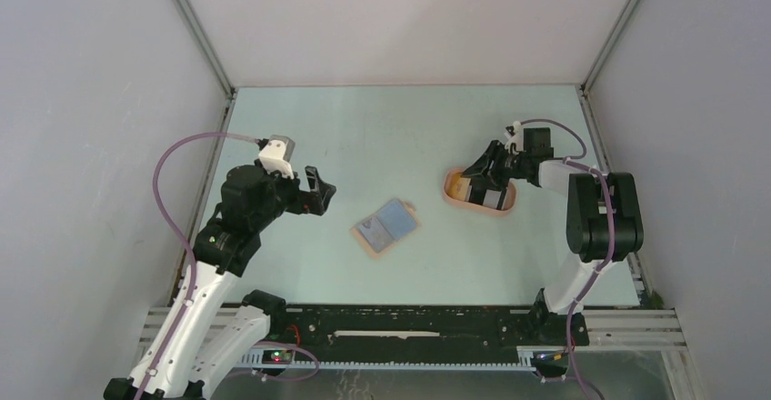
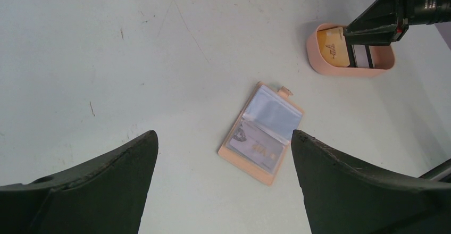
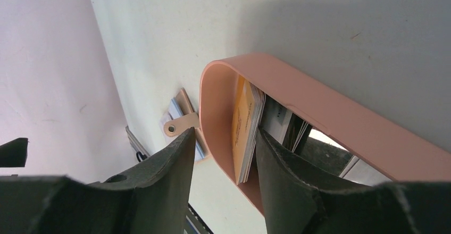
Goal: Put the credit cards into the card holder
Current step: Pick up the credit card from the storage box.
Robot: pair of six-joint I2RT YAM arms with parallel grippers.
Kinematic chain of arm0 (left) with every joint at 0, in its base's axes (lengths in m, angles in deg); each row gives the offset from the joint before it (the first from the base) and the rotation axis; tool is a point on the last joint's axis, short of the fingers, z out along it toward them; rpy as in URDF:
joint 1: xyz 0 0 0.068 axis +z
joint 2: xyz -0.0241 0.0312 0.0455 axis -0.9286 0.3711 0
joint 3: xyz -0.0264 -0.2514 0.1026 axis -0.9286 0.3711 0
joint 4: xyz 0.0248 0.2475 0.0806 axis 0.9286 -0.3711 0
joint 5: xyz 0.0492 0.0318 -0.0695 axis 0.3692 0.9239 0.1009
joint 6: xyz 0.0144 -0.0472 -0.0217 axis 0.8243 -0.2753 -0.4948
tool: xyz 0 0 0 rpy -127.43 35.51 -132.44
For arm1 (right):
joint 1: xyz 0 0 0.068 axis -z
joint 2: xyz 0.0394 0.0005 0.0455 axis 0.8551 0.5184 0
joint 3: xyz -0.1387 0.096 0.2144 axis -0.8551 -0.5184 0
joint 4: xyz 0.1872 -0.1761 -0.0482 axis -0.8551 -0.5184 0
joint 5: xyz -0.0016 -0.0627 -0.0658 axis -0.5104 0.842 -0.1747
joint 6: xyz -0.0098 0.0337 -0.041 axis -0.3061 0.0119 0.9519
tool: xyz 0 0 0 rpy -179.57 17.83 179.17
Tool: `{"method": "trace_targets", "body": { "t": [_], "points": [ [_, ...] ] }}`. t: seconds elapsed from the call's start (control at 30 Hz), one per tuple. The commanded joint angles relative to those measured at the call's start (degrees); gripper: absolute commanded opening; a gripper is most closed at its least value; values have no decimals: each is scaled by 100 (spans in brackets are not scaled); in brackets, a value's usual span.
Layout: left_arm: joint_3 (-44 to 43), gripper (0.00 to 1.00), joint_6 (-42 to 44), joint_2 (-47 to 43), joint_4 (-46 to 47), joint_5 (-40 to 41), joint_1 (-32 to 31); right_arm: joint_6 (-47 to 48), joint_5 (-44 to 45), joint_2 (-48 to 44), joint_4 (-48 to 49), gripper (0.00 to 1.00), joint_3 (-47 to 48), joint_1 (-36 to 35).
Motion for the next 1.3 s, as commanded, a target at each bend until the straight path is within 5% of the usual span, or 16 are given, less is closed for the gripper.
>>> {"method": "trace_targets", "body": {
  "t": [0.0, 0.6, 1.27],
  "points": [
    [178, 100, 114, -1, 158, -118, 53, -193, -366, -48, 250, 54, 185, 16],
    [187, 100, 114, 58, 155, -113, 56, -460, -942, 391, 698, 61, 234, -55],
    [197, 100, 114, 79, 162, -125, 60, -493, -1352, 636, 849, 56, 383, -332]
  ]
}}
